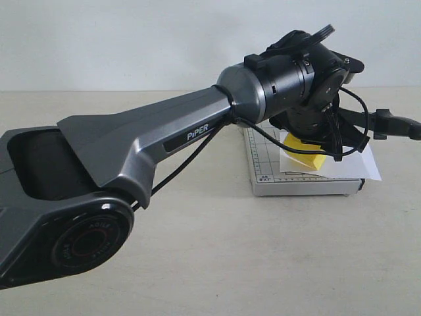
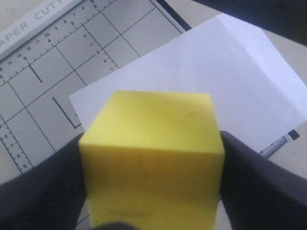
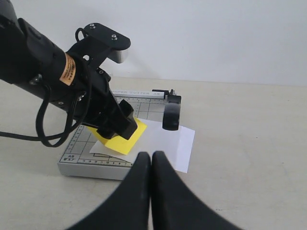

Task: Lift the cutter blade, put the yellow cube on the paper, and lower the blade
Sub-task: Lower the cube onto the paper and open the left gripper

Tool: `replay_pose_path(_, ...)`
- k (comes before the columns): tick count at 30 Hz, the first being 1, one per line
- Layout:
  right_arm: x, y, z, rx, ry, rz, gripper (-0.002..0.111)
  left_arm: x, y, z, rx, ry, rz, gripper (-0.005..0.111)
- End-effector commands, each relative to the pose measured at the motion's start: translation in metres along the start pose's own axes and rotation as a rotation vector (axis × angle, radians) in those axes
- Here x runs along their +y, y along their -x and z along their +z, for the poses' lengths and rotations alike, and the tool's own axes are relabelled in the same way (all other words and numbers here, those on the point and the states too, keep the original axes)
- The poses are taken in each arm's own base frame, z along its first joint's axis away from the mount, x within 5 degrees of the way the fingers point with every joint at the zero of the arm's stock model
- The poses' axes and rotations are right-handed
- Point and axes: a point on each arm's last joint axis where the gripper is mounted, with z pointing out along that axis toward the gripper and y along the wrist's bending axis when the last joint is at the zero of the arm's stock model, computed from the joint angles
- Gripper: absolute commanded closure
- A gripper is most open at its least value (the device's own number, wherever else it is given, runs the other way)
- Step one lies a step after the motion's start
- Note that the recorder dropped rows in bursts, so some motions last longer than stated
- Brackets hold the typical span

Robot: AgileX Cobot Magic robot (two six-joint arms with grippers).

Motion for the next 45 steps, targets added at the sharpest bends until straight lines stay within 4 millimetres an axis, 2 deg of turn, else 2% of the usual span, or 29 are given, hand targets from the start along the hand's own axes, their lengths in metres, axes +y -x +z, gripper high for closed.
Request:
replay_pose_path(1,-0.0008,-0.0003,-0.0002,-0.009,-0.01,-0.003,0.108,0.0041,0.0038,-0.0047,-0.03,0.014,-0.001,0.102)
replay_pose_path(28,-0.0008,-0.0003,-0.0002,-0.009,-0.01,-0.003,0.108,0.0037,0.0035,-0.0047,-0.026,0.009,-0.004,0.102)
replay_pose_path(36,-0.0008,-0.0003,-0.0002,-0.009,-0.01,-0.003,0.108,0.0043,0.0043,-0.0047,-0.035,0.015,-0.001,0.083)
replay_pose_path(45,-0.0008,-0.0003,-0.0002,-0.009,-0.01,-0.003,0.108,0.0036,0.0019,-0.0046,-0.009,0.008,0.003,0.083)
